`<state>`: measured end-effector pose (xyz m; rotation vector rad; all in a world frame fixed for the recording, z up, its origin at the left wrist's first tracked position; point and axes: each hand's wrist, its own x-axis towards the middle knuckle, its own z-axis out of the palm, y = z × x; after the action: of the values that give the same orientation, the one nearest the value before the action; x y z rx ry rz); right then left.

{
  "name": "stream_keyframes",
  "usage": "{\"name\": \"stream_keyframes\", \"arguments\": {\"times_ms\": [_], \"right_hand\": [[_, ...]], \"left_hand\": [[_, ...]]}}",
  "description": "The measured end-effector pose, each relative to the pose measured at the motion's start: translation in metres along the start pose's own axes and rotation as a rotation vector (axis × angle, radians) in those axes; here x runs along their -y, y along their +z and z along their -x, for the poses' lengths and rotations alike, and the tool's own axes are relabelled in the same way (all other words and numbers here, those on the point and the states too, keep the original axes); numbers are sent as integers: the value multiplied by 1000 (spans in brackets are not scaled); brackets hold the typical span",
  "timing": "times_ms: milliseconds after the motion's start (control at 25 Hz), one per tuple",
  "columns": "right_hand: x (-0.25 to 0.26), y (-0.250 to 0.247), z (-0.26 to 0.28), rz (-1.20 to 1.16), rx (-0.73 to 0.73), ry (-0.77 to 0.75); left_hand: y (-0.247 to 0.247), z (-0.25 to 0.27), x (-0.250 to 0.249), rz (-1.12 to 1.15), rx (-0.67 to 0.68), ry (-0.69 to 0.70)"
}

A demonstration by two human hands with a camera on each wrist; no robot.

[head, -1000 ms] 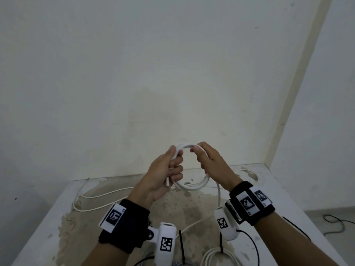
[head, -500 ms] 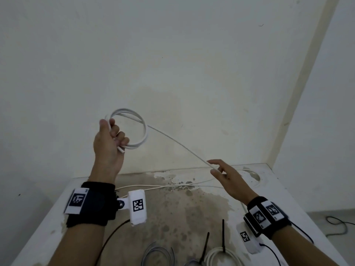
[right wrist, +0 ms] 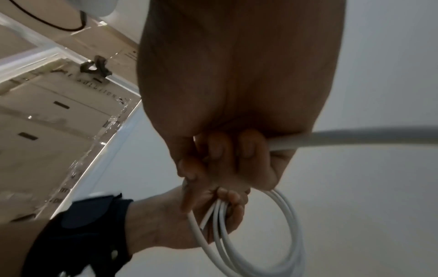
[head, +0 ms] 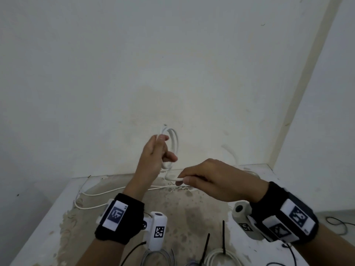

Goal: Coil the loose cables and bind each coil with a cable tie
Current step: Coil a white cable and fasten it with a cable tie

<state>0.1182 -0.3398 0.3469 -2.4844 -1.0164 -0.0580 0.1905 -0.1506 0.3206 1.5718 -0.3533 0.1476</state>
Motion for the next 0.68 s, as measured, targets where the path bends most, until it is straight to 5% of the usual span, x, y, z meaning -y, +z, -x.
{"name": "stream_keyframes", "arguments": {"times_ms": [200,400,560,680], "right_hand": [[-15,-14,-2,-161,-255,18],[-56,-12,2,-224,-436,186],[-89,16,16,-404,-618,338],[-85,62,27,-774,-566,542]], "left_hand": [[16,22,-1,-16,315,-131],[22,28,7,319,489,-436],[18,28,10,709,435,-525],[15,22,13,921,265,-475]]}}
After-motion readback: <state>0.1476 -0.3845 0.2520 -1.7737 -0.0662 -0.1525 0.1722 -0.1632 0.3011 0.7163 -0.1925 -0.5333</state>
